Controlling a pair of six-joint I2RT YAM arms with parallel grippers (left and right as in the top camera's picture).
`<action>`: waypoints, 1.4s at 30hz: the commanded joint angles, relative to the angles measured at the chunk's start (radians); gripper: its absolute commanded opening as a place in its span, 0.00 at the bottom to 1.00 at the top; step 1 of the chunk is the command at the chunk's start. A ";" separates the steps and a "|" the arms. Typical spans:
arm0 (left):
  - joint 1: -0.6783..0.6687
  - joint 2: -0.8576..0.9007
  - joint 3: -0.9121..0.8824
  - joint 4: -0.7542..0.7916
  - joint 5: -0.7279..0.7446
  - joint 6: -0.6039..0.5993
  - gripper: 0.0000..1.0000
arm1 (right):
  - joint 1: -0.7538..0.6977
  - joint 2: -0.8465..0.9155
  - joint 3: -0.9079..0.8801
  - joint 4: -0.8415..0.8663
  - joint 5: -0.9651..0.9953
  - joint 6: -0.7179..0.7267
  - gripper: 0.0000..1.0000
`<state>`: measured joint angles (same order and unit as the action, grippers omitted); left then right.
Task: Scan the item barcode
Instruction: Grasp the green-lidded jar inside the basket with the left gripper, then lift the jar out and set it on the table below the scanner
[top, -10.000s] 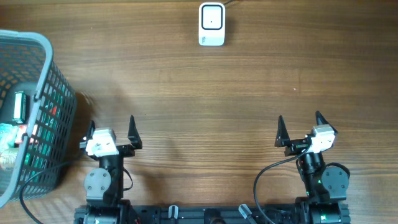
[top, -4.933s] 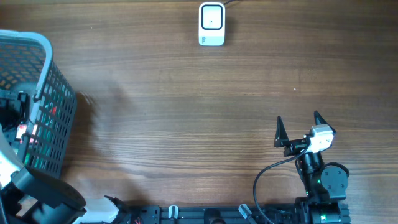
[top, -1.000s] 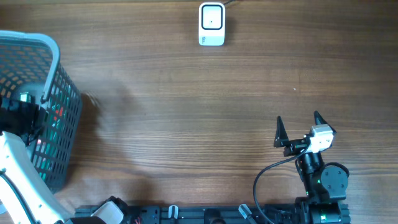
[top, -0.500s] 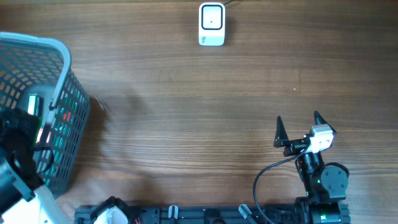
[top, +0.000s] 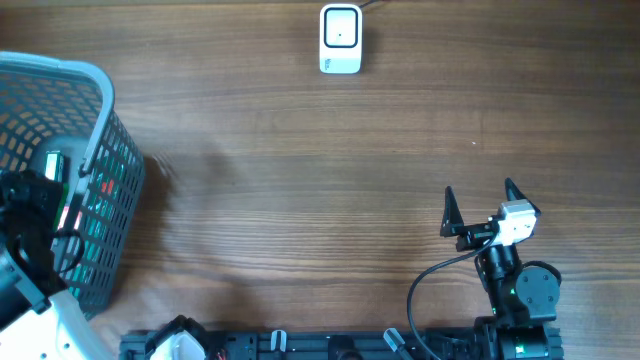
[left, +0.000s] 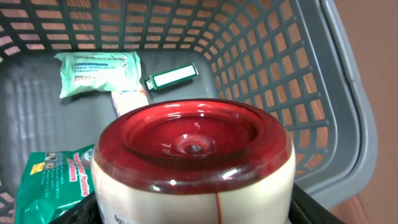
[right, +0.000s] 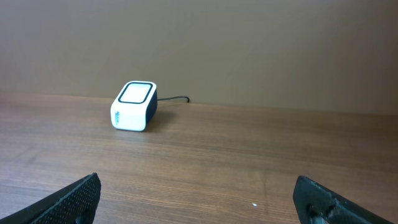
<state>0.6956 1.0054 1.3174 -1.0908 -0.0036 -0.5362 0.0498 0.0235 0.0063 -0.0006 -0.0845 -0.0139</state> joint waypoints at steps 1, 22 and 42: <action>-0.005 0.017 0.012 0.050 0.063 0.005 0.56 | 0.003 0.000 -0.001 0.003 0.011 -0.011 1.00; -0.942 0.464 0.012 0.444 0.154 0.035 0.60 | 0.003 0.000 -0.001 0.003 0.011 -0.012 1.00; -0.976 0.740 0.010 0.533 0.045 0.060 0.61 | 0.003 0.000 -0.001 0.003 0.011 -0.012 1.00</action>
<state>-0.2562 1.7214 1.3174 -0.5644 0.0479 -0.4976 0.0509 0.0235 0.0063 -0.0006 -0.0841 -0.0139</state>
